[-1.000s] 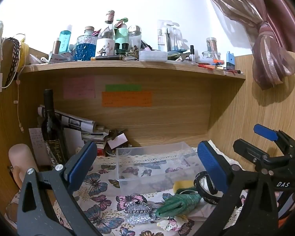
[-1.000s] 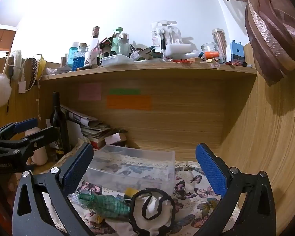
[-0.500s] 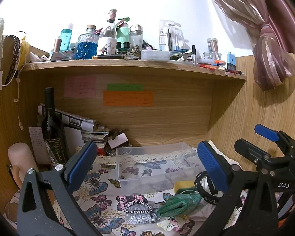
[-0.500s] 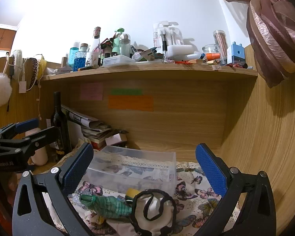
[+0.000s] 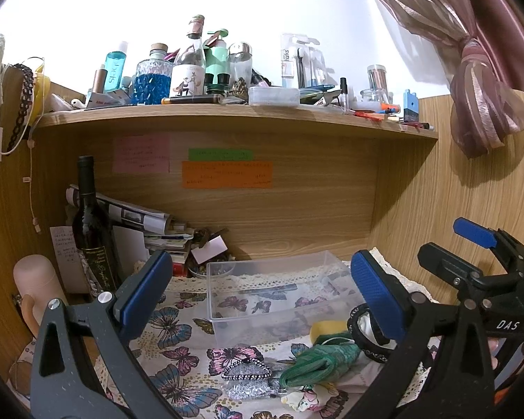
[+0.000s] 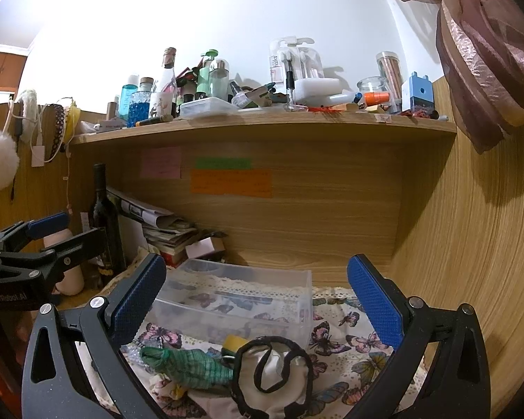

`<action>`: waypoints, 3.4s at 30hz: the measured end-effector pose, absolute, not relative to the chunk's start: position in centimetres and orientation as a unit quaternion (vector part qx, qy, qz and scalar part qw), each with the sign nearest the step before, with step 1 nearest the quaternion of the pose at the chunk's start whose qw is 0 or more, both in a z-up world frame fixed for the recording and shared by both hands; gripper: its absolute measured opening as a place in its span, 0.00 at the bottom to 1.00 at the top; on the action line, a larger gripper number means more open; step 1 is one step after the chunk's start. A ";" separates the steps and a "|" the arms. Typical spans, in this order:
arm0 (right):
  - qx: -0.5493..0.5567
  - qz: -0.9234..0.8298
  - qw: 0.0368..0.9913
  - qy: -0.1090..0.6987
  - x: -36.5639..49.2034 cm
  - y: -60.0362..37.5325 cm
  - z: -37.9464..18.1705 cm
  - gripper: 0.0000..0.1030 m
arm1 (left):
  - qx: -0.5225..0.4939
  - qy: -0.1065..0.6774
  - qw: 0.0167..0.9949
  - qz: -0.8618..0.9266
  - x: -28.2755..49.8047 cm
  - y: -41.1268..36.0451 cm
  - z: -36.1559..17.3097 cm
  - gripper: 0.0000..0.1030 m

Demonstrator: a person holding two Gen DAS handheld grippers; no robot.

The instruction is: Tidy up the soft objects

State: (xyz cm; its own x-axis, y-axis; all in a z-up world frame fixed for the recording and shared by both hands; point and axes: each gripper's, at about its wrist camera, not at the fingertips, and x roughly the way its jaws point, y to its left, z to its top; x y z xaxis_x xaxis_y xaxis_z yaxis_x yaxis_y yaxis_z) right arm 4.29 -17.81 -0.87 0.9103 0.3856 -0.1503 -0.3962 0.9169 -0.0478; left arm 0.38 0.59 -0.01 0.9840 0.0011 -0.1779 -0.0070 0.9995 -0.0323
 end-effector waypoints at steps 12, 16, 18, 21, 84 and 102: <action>-0.037 0.200 0.976 0.072 4.5 -17.8 -0.8 1.00 | -0.016 0.090 0.996 0.002 0.5 0.7 -0.1 1.00; -0.038 0.201 0.976 0.071 4.5 -17.8 -0.8 1.00 | -0.016 0.090 0.996 0.002 0.5 0.7 -0.1 1.00; -0.039 0.199 0.977 0.069 4.5 -17.7 -0.7 1.00 | -0.016 0.090 0.996 0.002 0.5 0.7 -0.1 1.00; -0.038 0.199 0.977 0.069 4.4 -17.7 -0.8 1.00 | -0.014 0.090 0.996 0.002 0.6 0.8 -0.1 1.00; -0.024 0.236 0.924 0.299 9.4 -19.9 -10.5 0.81 | -0.049 0.320 0.938 -0.121 6.2 -2.0 -10.3 0.75; 0.028 0.279 0.900 0.334 10.8 -20.8 -11.7 0.32 | -0.029 0.323 0.937 -0.129 6.8 -3.1 -11.8 0.36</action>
